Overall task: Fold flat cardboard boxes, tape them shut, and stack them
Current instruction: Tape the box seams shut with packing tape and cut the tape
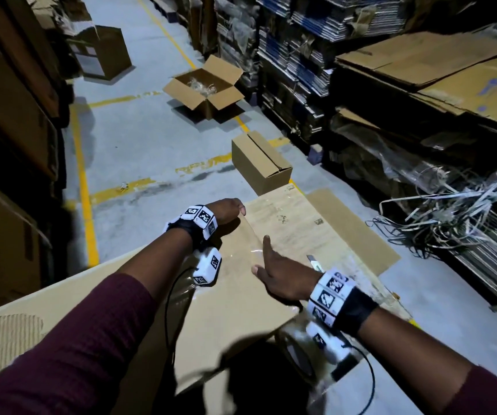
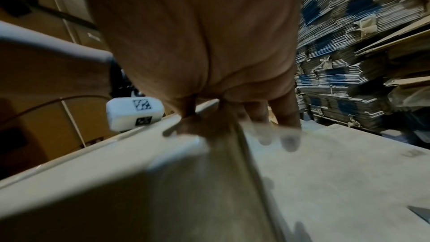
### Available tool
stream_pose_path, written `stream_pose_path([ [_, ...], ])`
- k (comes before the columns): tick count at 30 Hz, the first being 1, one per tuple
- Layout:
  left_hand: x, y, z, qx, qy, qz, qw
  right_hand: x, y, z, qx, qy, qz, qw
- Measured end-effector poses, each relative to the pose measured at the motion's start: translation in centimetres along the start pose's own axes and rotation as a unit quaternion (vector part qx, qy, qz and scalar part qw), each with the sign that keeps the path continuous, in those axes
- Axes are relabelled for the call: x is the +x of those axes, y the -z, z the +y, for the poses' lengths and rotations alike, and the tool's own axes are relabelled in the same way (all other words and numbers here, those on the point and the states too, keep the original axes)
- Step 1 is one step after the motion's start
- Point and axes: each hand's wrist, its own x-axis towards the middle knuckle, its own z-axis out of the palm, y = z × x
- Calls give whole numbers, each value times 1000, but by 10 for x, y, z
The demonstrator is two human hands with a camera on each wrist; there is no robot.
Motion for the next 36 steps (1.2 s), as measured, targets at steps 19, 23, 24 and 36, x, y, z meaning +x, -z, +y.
stream_pose_path([
  [19,-96,-62,-27,-18,-53,231,971,-43,-43,49,-124,149,83,978],
  [23,-136,-110,-4,-173,-57,294,938,-43,-31,50,-152,179,53,971],
  [24,-141,-122,2,-181,-44,302,935,-43,-29,50,-159,187,51,968],
  [36,-205,-285,22,-198,108,277,934,-12,-6,91,-73,335,19,939],
])
